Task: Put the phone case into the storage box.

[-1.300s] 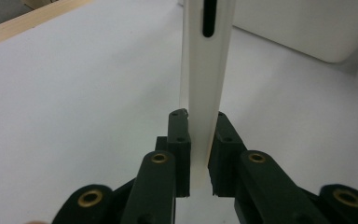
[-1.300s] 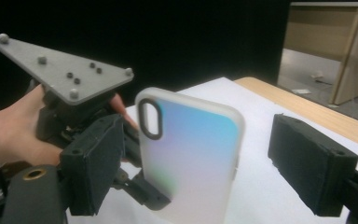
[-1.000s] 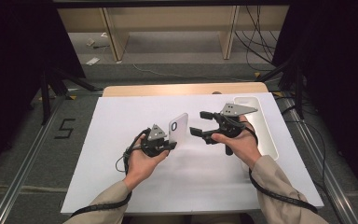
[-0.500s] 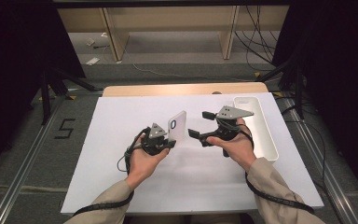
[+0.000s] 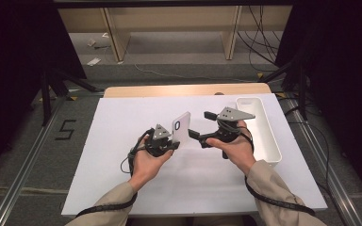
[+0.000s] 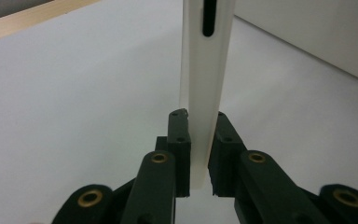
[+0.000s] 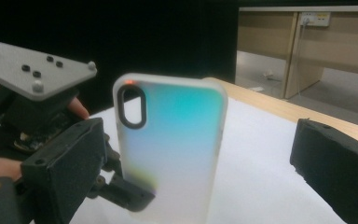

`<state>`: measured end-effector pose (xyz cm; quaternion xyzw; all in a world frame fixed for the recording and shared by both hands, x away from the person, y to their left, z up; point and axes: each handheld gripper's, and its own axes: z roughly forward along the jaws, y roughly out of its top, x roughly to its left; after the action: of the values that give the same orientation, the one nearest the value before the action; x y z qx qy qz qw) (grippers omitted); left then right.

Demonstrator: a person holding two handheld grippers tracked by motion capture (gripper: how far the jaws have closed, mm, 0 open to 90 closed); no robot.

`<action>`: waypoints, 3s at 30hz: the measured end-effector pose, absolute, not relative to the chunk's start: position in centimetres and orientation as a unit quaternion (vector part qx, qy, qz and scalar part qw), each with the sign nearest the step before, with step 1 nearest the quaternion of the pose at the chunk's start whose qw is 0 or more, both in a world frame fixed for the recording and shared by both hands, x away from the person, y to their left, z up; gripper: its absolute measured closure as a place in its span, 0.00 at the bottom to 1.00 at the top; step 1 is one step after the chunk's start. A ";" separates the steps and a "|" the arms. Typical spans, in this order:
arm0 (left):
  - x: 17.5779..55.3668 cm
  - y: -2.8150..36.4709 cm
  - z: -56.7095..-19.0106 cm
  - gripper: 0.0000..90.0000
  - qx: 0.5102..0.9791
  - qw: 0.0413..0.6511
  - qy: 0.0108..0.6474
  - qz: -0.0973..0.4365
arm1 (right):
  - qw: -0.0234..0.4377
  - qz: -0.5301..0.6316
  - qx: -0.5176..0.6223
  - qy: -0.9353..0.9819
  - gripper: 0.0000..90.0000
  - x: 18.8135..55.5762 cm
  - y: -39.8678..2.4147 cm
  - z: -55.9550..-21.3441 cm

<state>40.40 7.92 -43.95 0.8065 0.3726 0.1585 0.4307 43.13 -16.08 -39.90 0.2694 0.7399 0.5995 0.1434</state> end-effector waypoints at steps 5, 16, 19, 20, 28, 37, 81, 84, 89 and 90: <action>40.3 7.6 -43.9 0.89 0.808 0.432 0.368 0.159 | 0.149 0.604 0.273 0.734 0.04 43.0 -15.8 -39.8; 40.0 6.7 -43.9 0.89 0.812 0.430 0.364 0.154 | 0.153 0.607 0.280 0.728 0.04 42.8 -15.1 -40.0; 39.9 6.4 -43.9 0.89 0.813 0.430 0.362 0.153 | 0.151 0.608 0.283 0.726 0.04 42.8 -14.9 -40.1; 39.9 6.3 -43.9 0.89 0.813 0.431 0.361 0.154 | 0.152 0.608 0.283 0.726 0.04 42.8 -14.9 -40.1; 39.6 5.6 -44.0 0.89 0.814 0.432 0.356 0.153 | 0.155 0.609 0.289 0.722 0.04 42.7 -14.6 -40.3; 39.5 5.2 -44.0 0.89 0.815 0.433 0.353 0.153 | 0.158 0.610 0.297 0.718 0.06 42.7 -14.3 -40.6; 39.1 6.8 -42.6 0.17 0.823 0.483 0.263 0.144 | 0.177 0.624 0.309 0.696 0.20 42.7 -16.0 -39.5; 39.0 7.1 -42.6 0.13 0.831 0.477 0.250 0.142 | 0.181 0.625 0.312 0.692 0.20 42.8 -16.5 -39.2; 38.8 7.5 -42.6 0.06 0.841 0.465 0.241 0.135 | 0.185 0.628 0.318 0.686 0.20 43.0 -17.1 -38.9; 38.8 7.7 -42.6 0.05 0.841 0.467 0.238 0.135 | 0.188 0.629 0.317 0.685 0.20 43.0 -17.2 -38.8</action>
<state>38.77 7.68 -42.63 0.8406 0.2383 0.1349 0.4673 43.04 -17.18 -38.84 0.3168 0.6848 0.6288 0.1880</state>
